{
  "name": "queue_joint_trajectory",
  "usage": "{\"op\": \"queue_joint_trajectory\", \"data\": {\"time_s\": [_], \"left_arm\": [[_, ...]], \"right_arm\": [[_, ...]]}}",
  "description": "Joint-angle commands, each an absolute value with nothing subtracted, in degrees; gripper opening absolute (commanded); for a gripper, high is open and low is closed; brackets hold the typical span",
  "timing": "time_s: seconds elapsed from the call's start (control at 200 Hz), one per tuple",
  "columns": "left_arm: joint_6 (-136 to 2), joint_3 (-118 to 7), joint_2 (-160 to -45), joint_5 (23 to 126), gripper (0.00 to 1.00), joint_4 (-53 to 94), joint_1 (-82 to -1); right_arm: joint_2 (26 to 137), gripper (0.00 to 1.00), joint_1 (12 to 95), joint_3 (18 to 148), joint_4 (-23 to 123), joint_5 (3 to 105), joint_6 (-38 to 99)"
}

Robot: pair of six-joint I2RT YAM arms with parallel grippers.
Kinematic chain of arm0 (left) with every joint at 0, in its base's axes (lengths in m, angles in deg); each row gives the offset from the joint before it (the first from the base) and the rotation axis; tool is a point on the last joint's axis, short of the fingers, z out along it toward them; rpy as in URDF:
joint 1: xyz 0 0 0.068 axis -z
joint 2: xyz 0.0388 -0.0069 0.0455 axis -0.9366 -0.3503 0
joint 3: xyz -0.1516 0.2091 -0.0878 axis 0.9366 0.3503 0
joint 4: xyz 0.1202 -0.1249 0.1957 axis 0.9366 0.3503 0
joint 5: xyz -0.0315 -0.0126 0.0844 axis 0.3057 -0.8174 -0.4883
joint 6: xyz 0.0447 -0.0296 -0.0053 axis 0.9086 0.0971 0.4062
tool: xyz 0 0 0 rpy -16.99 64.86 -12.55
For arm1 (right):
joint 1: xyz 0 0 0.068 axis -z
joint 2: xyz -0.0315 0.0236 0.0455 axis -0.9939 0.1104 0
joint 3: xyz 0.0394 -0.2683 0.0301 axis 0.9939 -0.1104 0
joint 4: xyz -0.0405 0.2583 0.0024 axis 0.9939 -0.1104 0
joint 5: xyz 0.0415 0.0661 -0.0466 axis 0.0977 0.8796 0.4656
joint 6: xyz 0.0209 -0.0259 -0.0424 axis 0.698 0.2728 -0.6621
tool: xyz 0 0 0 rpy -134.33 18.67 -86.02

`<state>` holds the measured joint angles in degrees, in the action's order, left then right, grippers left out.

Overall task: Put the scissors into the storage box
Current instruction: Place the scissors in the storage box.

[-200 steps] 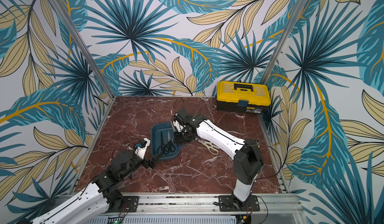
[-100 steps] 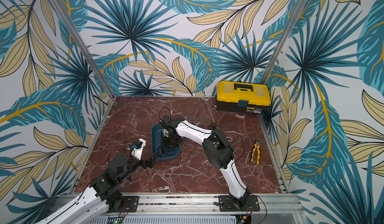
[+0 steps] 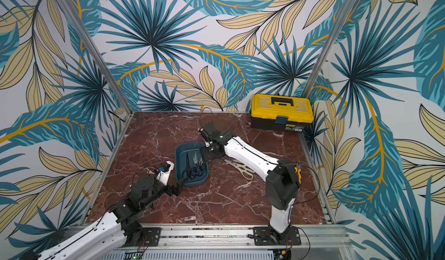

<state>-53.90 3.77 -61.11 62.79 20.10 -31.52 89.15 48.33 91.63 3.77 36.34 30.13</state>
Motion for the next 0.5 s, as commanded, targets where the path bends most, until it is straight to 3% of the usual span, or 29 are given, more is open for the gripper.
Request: {"op": "queue_joint_trajectory", "data": {"time_s": [0.0, 0.145, 0.496], "left_arm": [[-49.94, -0.58, -66.92, 72.53, 1.0, 19.37, -30.84], [-47.87, -2.84, -72.52, 72.88, 1.0, 19.67, -27.54], [-48.04, -2.95, -72.13, 68.39, 1.0, 20.28, -26.02]], "right_arm": [[84.99, 0.66, 55.33, 82.33, 4.73, 30.09, 26.35], [84.45, 0.66, 61.04, 75.05, 4.48, 26.17, 22.8], [90.21, 0.64, 63.26, 72.14, 6.81, 33.28, 19.36]]}}
